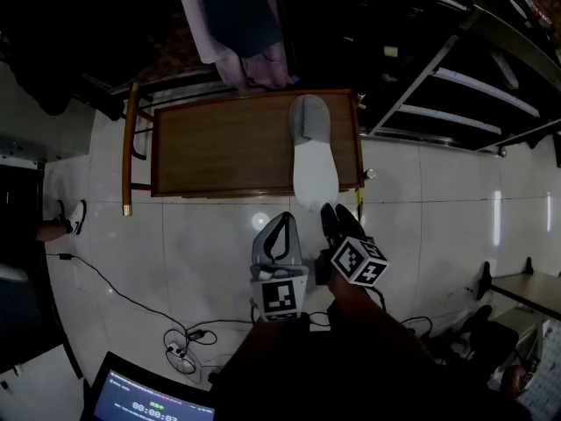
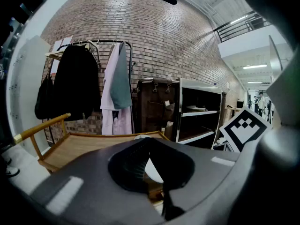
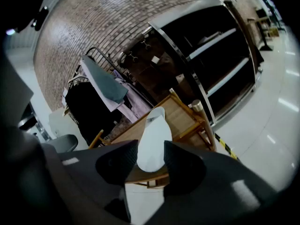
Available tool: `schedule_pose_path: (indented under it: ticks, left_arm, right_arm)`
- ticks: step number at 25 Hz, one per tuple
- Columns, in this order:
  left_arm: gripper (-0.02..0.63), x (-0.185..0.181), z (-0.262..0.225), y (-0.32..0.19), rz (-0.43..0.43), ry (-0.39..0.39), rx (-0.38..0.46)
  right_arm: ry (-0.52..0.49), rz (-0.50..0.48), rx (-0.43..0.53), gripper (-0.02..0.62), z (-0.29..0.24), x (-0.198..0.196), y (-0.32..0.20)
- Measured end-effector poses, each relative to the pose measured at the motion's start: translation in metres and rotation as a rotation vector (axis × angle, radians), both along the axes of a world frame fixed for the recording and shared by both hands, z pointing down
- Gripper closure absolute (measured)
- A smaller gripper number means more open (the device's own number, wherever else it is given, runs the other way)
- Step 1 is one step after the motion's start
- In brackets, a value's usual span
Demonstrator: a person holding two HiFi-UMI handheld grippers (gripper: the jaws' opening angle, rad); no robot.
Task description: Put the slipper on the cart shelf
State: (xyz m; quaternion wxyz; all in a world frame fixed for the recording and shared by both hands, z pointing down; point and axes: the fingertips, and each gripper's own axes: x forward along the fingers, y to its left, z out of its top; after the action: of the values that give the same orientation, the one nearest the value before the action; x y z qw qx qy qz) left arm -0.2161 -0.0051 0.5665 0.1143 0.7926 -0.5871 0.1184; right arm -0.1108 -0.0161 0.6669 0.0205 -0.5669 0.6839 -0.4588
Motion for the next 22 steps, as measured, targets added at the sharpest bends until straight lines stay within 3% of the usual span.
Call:
schedule_pose_path:
  ticks: [3, 7, 13, 20, 22]
  left_arm:
    - [0.595, -0.003, 0.002, -0.004, -0.007, 0.002, -0.004]
    - [0.595, -0.007, -0.001, -0.012, -0.031, 0.009, 0.001]
    - [0.594, -0.004, 0.002, -0.014, -0.036, -0.003, -0.006]
    - [0.595, -0.01, 0.006, -0.006, -0.06, -0.015, -0.026]
    - [0.595, -0.012, 0.006, -0.004, -0.069, -0.014, -0.026]
  right_arm:
    - [-0.098, 0.058, -0.066, 0.388, 0.018, 0.003, -0.006]
    - [-0.178, 0.107, -0.122, 0.368, 0.039, 0.008, -0.015]
    - [-0.338, 0.067, -0.149, 0.337, 0.054, -0.01, -0.037]
    - [-0.462, 0.084, -0.211, 0.341, 0.068, -0.026, -0.045]
    - [-0.469, 0.08, -0.211, 0.383, 0.069, -0.026, -0.046]
